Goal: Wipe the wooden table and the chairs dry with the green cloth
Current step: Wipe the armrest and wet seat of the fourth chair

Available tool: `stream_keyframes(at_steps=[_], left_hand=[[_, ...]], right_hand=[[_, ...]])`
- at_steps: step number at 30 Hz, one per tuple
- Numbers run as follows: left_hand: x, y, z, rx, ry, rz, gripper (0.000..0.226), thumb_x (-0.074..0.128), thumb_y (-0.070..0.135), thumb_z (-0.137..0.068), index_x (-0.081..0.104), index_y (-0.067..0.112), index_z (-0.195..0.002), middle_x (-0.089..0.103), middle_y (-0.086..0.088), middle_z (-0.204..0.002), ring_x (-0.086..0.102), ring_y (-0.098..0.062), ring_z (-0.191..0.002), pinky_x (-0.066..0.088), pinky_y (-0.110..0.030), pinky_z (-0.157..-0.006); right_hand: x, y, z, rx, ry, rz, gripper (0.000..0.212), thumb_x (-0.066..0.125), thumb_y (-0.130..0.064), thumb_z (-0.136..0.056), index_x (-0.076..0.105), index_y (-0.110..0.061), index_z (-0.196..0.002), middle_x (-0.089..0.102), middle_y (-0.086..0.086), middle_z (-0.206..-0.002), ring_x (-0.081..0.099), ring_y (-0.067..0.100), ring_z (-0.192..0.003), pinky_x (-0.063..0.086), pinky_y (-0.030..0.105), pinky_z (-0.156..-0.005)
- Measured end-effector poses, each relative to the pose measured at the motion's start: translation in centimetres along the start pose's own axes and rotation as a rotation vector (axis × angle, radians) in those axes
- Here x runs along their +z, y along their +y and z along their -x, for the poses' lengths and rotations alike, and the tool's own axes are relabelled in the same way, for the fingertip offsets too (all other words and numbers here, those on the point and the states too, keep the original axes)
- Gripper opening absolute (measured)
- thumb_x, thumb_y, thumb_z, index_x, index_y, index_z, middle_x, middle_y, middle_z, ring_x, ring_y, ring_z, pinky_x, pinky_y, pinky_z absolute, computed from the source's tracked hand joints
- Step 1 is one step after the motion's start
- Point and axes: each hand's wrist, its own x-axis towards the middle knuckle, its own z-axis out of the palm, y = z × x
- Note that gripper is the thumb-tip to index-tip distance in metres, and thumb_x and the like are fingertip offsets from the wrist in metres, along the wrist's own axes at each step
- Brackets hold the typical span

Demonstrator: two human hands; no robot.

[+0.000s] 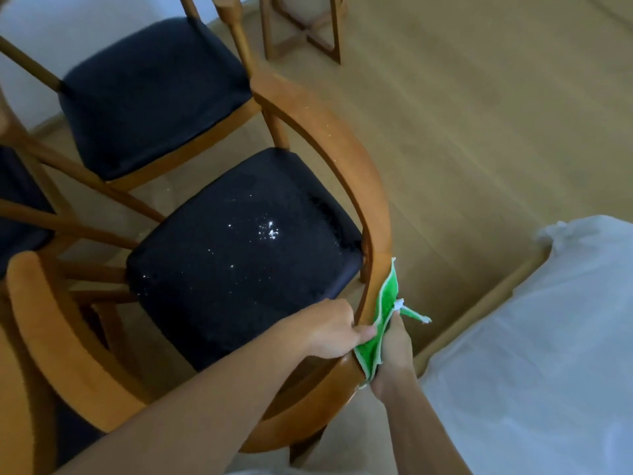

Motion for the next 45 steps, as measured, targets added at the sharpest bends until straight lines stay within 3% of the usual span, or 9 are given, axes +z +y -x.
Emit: stream_keyframes(at_steps=[7,11,15,25,29,32,34,37,45], left_hand=[[-2.1,3.4,-3.9,-0.274,-0.179,-0.156,0.054,0.032,0.054,-0.097,0.057,0.008,-0.082,0.055,-0.004,-0.070,0.055,-0.018,-0.064,0.035,-0.029,-0.052],[-4.2,4.6,-6.2,-0.301,0.180,0.176,0.030,0.039,0.027,-0.096,0.057,0.011,-0.077,0.054,-0.003,-0.068,0.050,-0.020,-0.062,0.037,-0.031,-0.054],[-5.6,5.8,-8.1,-0.322,0.390,0.285,0.031,0.045,0.030,-0.095,0.048,0.017,-0.067,0.051,0.001,-0.065,0.048,-0.018,-0.058,0.034,-0.030,-0.050],[-7.0,5.9,-8.8,-0.399,0.394,0.233,0.018,0.066,0.025,-0.086,0.050,0.018,-0.085,0.064,-0.005,-0.096,0.062,-0.025,-0.087,0.047,-0.035,-0.069],[-7.9,6.1,-8.9,-0.387,0.311,0.180,0.010,0.064,0.015,-0.086,0.056,0.013,-0.092,0.063,-0.006,-0.098,0.061,-0.025,-0.087,0.044,-0.033,-0.065],[-9.0,5.7,-9.1,-0.350,0.196,0.165,0.027,0.069,0.024,-0.083,0.061,0.010,-0.104,0.063,-0.006,-0.100,0.061,-0.025,-0.090,0.047,-0.034,-0.070],[-10.1,5.2,-9.6,-0.293,0.113,0.115,0.044,0.073,0.033,-0.080,0.059,0.009,-0.114,0.061,-0.006,-0.105,0.060,-0.026,-0.095,0.050,-0.035,-0.076],[-11.8,4.8,-10.2,-0.226,0.049,-0.040,0.066,0.076,0.045,-0.075,0.053,0.009,-0.126,0.059,-0.007,-0.113,0.058,-0.027,-0.099,0.047,-0.036,-0.075],[-15.4,3.2,-11.7,-0.276,0.189,0.169,0.051,0.071,0.059,-0.071,0.042,0.017,-0.074,0.053,0.001,-0.071,0.054,-0.015,-0.066,0.046,-0.030,-0.061]], right_hand=[[3.0,-7.4,-6.3,-0.054,0.033,0.296,0.065,0.049,-0.063,-0.086,0.052,-0.016,-0.132,0.061,0.018,-0.116,0.063,0.030,-0.084,0.052,0.035,-0.063],[7.2,-12.1,-7.3,-0.409,-0.095,0.626,0.042,0.034,-0.037,-0.102,0.041,-0.018,-0.138,0.059,0.010,-0.115,0.058,0.017,-0.091,0.042,0.018,-0.074],[11.3,-17.2,-9.4,-0.794,-0.166,1.049,0.041,0.035,-0.038,-0.101,0.043,-0.013,-0.132,0.061,0.015,-0.114,0.057,0.036,-0.102,0.032,0.033,-0.075],[9.1,-15.8,-8.7,-0.783,-0.204,1.097,0.034,0.049,-0.051,-0.093,0.038,-0.026,-0.113,0.056,-0.009,-0.089,0.057,0.019,-0.080,0.038,0.031,-0.061],[8.9,-15.5,-8.2,-0.833,-0.176,1.244,0.051,0.044,-0.047,-0.093,0.035,-0.010,-0.127,0.051,0.012,-0.117,0.052,0.034,-0.108,0.040,0.036,-0.076],[10.6,-16.7,-8.5,-1.076,-0.195,1.454,0.068,0.035,-0.044,-0.096,0.022,-0.003,-0.148,0.013,0.019,-0.157,0.014,0.035,-0.144,0.025,0.042,-0.111],[11.9,-17.7,-9.1,-1.228,-0.212,1.639,0.067,0.026,-0.046,-0.101,0.019,-0.001,-0.150,0.001,0.020,-0.160,0.003,0.039,-0.146,0.008,0.043,-0.116],[14.1,-19.7,-10.4,-1.289,-0.248,1.814,0.069,0.018,-0.048,-0.098,0.015,-0.007,-0.153,0.000,0.016,-0.161,0.003,0.045,-0.145,0.015,0.054,-0.116],[25.4,-24.6,-13.1,-1.366,-0.402,1.922,0.065,0.014,-0.048,-0.099,0.000,-0.015,-0.154,-0.006,0.009,-0.162,-0.005,0.040,-0.146,0.011,0.052,-0.116]])
